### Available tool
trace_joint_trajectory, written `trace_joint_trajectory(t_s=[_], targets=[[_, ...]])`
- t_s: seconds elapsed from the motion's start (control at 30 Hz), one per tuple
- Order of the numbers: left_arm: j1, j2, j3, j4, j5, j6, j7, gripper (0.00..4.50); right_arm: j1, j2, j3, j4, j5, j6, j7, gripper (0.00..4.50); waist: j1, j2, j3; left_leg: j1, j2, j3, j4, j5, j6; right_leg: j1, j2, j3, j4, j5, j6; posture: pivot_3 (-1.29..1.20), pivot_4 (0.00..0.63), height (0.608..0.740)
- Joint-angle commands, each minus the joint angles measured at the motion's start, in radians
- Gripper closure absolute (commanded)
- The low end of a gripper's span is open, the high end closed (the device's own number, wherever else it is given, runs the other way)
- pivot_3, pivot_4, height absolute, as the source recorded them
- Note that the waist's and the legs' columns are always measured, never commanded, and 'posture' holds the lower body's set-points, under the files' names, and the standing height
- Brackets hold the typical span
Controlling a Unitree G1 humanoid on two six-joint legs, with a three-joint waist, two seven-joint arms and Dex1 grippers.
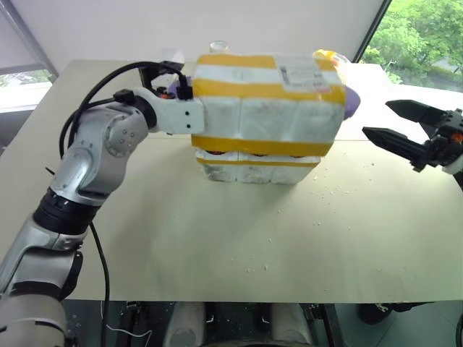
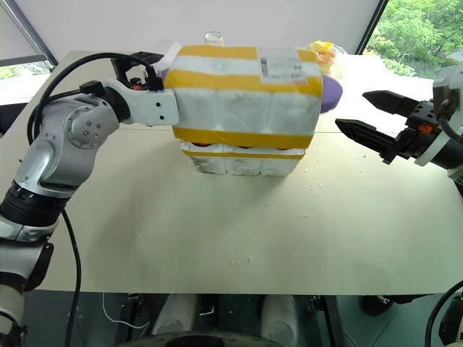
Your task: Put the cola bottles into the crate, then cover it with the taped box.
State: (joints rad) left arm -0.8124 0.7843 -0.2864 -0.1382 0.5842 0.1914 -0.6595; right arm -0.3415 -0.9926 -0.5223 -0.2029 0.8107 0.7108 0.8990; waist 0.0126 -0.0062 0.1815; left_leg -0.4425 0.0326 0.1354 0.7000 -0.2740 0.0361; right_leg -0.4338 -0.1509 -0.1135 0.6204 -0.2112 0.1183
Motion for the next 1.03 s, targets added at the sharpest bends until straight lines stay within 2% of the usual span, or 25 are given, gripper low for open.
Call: trace_joint_trajectory(t_s=[0.03,0.13,0.27,0.43,0.5,0.57,0.63,0.7,0.77,1.03], targets=[[0.054,0.014,0.083,-0.083,-0.05,0.04,-0.049,0.06,-0.008,-0.003,-0.048,-0.009,0.019,-0.013,-0.001,0.0,0.0,0.0,0.0,0.0,0.0,0.0,0.0,0.0,0.0,0.0,0.0,0.0,0.0,0.0,0.0,0.0,0.15,0.74],[0.112,0.015,0.149,-0.131,-0.124,0.085,-0.099,0.06,0.002,-0.008,-0.047,-0.006,0.012,-0.013,0.007,0.0,-0.001,0.0,0.0,0.0,0.0,0.0,0.0,0.0,0.0,0.0,0.0,0.0,0.0,0.0,0.0,0.0,0.15,0.74],[0.186,0.026,0.31,-0.174,-0.34,0.198,-0.218,0.06,0.035,-0.027,-0.055,0.006,-0.009,-0.021,0.037,0.0,0.0,0.0,0.0,0.0,0.001,-0.001,0.0,0.0,0.0,0.0,0.0,0.0,0.0,0.0,0.0,0.0,0.15,0.74],[0.228,0.005,0.566,-0.199,-0.82,0.515,-0.455,0.06,0.07,-0.041,-0.056,0.015,-0.021,-0.021,0.078,0.0,-0.001,0.0,0.0,0.001,0.001,-0.001,0.0,0.0,0.0,0.001,0.0,0.0,0.0,0.0,0.0,0.0,0.15,0.74],[0.208,0.025,0.666,-0.15,-0.999,0.663,-0.527,0.06,0.082,-0.049,-0.057,0.011,-0.02,-0.019,0.104,0.0,0.0,0.0,0.0,0.001,0.001,-0.001,0.0,0.0,0.0,0.001,0.0,0.0,0.001,0.0,0.0,0.0,0.15,0.74],[0.122,0.068,0.739,-0.018,-1.15,0.858,-0.567,0.06,0.084,-0.062,-0.055,0.011,-0.017,-0.015,0.128,0.0,0.0,0.0,0.0,0.001,0.001,-0.001,0.001,0.0,0.0,0.002,0.0,0.0,0.001,0.0,0.0,0.0,0.15,0.74],[0.096,0.157,0.732,0.05,-1.258,0.961,-0.669,0.06,0.078,-0.074,-0.05,0.015,-0.008,-0.007,0.147,0.0,-0.003,0.0,0.0,0.001,0.001,-0.002,0.001,0.001,-0.001,0.002,0.0,0.0,0.002,-0.001,0.001,0.0,0.15,0.74],[0.127,0.232,0.704,0.051,-1.315,0.957,-0.765,0.06,0.078,-0.084,-0.046,0.014,0.001,0.001,0.168,0.0,-0.008,0.0,0.0,0.002,0.001,-0.002,0.001,0.0,-0.001,0.002,0.0,0.0,0.002,-0.001,0.002,0.0,0.15,0.74],[0.14,0.273,0.658,0.079,-1.302,0.905,-0.789,0.06,0.084,-0.093,-0.04,0.003,0.013,0.01,0.198,0.0,-0.009,0.001,0.0,0.004,0.0,-0.001,0.0,0.0,-0.001,0.004,0.0,0.0,0.001,-0.002,0.002,0.0,0.15,0.74],[0.087,0.298,0.556,0.178,-1.263,0.768,-0.765,0.06,0.065,-0.095,0.003,-0.016,0.019,0.025,0.228,0.0,-0.002,0.002,0.0,0.006,0.001,-0.002,-0.001,0.0,-0.001,0.005,0.0,0.0,0.0,-0.001,0.001,0.0,0.15,0.74]])
